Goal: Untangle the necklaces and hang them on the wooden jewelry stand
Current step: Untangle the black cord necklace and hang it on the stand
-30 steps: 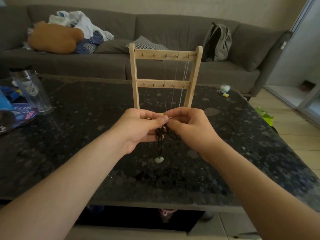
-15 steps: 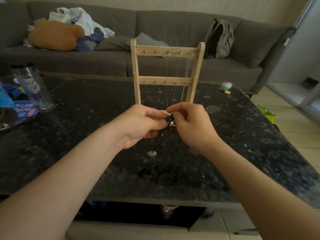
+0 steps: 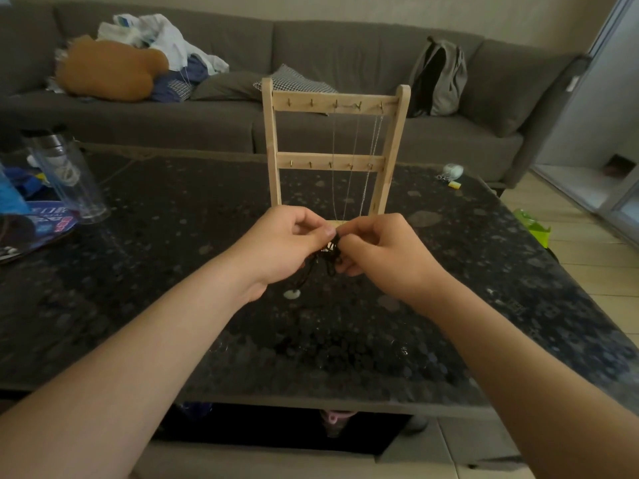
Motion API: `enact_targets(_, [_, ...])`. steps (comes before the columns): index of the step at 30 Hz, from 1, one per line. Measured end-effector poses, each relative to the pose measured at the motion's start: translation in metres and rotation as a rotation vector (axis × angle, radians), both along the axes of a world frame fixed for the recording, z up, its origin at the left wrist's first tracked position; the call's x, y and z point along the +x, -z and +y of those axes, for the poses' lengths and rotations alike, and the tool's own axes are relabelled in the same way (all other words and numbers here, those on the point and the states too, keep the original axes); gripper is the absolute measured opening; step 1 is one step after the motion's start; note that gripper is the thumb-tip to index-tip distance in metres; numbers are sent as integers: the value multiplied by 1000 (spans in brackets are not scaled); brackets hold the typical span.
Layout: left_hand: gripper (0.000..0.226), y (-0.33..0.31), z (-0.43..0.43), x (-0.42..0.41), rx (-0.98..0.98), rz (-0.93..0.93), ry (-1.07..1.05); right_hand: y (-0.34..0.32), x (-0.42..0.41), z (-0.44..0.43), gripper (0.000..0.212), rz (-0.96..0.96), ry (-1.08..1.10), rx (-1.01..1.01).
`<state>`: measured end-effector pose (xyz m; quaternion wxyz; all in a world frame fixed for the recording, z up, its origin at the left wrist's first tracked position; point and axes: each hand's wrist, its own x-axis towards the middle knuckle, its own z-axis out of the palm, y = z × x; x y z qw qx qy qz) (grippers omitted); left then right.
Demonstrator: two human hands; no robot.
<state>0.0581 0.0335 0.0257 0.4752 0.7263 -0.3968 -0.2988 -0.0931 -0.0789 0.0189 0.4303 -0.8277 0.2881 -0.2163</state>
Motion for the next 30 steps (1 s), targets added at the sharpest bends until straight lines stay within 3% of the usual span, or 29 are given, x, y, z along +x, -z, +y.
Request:
enact_targets(6, [16, -2, 2, 7, -37, 51, 40, -3, -2, 2, 9, -45, 23, 51])
enact_targets(11, [25, -6, 4, 8, 31, 85, 169, -7, -1, 4, 9, -98, 122, 9])
enact_targets(16, [18, -9, 6, 3, 70, 79, 208, -7, 2, 4, 11, -128, 151, 60])
enact_targets(24, [15, -12, 9, 6, -9, 140, 53, -8, 0, 2, 8, -184, 102, 213])
enact_targets(30, [19, -12, 4, 0, -58, 254, -19, -11, 1, 7, 16, -188, 40, 434])
